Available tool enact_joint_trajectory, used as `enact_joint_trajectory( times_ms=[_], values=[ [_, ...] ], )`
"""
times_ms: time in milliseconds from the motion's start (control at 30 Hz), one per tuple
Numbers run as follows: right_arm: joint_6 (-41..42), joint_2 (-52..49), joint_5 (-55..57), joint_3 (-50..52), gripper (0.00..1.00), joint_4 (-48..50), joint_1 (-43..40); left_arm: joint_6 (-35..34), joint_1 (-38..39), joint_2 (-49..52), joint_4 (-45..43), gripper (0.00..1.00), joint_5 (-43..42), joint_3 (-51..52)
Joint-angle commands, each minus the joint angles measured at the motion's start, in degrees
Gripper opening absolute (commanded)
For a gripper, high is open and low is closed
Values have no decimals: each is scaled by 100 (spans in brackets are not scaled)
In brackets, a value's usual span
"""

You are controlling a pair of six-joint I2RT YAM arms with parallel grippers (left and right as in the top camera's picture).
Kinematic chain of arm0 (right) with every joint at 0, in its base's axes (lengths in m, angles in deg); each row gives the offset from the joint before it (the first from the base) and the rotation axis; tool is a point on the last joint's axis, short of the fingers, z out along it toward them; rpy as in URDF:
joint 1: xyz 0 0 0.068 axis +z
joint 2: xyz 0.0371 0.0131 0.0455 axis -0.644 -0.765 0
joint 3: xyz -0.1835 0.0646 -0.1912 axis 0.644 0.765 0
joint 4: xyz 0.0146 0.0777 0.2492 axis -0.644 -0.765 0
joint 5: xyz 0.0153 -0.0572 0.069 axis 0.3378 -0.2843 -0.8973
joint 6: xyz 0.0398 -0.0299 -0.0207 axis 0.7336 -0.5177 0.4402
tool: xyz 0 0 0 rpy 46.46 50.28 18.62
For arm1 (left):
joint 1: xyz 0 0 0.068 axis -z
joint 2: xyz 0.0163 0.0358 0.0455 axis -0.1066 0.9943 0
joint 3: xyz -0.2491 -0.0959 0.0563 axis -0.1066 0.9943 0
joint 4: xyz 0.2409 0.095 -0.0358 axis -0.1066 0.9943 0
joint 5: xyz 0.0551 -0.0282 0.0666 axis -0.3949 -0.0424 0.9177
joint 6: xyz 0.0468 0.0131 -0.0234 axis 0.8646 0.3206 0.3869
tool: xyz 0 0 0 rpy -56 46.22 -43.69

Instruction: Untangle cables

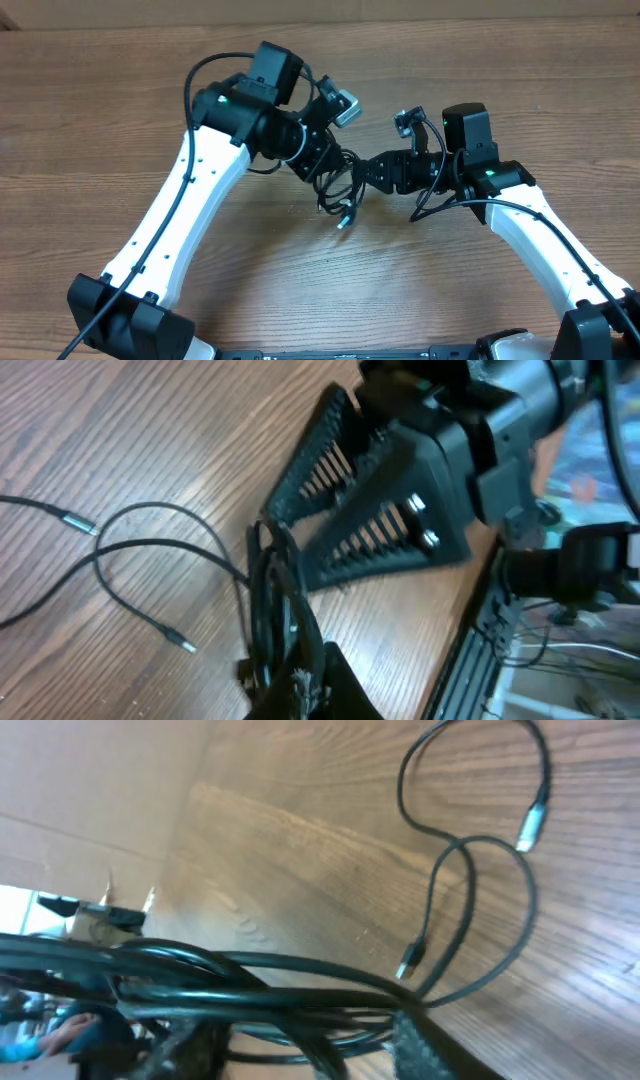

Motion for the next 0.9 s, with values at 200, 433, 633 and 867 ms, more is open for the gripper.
enact_joint_trajectory(
  times_ms=[200,433,633,867],
  values=[
    [-385,4,-260,-26,50,358,-22,702,-992,-153,216,4,-1445,-109],
    [-1672,7,-2087,-26,63,752,-20,946,-1169,-153,361,4,-2428,-107],
    [-1674,4,-2131,-26,62,1091,-22,942,-1169,-153,426,4,-3027,-107],
    [-1674,7,-1641,-26,56,1239,-31,922,-1237,-153,599,4,-3167,-107]
  ],
)
